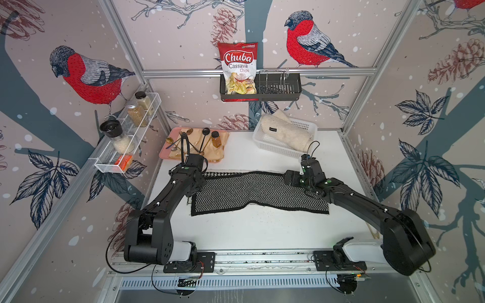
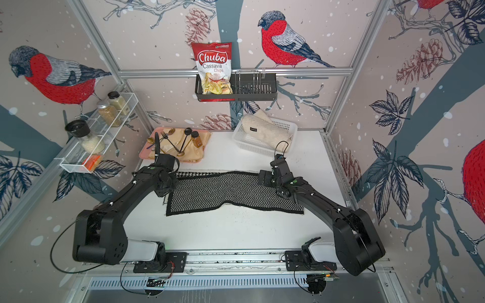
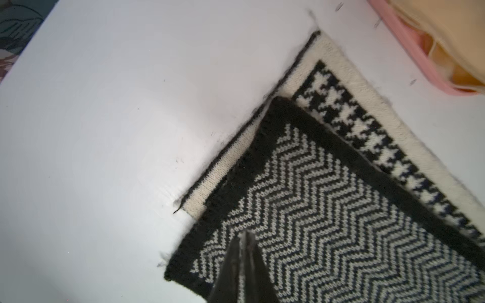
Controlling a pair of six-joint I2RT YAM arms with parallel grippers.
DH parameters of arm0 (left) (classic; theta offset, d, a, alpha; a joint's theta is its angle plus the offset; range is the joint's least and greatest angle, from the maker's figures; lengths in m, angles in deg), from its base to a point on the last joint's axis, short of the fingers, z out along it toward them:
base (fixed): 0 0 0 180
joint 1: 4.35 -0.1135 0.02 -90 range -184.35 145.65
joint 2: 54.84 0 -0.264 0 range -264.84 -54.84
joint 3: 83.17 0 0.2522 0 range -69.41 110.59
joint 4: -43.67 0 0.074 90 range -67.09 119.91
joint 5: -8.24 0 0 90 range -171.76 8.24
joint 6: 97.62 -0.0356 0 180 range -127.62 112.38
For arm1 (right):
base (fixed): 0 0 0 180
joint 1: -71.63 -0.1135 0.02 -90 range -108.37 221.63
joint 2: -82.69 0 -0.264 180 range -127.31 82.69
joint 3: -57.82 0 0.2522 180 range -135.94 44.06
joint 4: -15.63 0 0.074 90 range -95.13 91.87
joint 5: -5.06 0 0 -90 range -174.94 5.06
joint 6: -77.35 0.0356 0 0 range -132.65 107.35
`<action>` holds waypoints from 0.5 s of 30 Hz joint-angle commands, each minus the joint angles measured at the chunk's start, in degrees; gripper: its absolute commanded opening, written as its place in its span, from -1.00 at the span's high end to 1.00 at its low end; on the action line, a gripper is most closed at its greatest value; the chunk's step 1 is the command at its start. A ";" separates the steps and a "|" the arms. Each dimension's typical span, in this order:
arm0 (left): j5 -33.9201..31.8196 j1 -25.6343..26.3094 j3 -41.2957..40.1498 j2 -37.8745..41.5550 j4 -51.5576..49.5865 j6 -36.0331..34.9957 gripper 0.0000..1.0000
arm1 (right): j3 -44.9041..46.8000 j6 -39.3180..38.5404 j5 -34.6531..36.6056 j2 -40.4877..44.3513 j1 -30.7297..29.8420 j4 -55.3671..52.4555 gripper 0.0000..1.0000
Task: Roll up the scarf and place it into the basket
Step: Flatten out the scarf at the center of the board.
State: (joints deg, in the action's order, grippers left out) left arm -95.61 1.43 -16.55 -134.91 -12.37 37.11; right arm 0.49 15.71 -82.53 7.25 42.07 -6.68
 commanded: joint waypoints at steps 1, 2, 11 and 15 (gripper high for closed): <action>1.80 -0.15 -4.56 0.97 -1.76 -0.01 -0.21 | 0.90 -0.94 -0.22 0.65 0.39 1.09 -1.00; 3.21 -0.20 -6.56 1.57 -0.76 0.37 -0.27 | 1.09 -0.94 -0.39 0.65 0.71 1.22 -1.00; 4.98 -0.24 -14.66 2.86 4.21 4.49 -0.22 | 0.94 -1.40 -0.79 0.55 1.19 1.21 -1.00; 4.28 -0.36 -16.10 -0.06 7.24 4.97 0.44 | 1.25 -1.52 -0.48 1.33 1.55 0.83 -1.00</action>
State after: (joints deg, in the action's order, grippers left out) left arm -90.30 1.34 -31.79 -133.60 -7.65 40.79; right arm 1.65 14.99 -83.23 7.91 43.36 -6.51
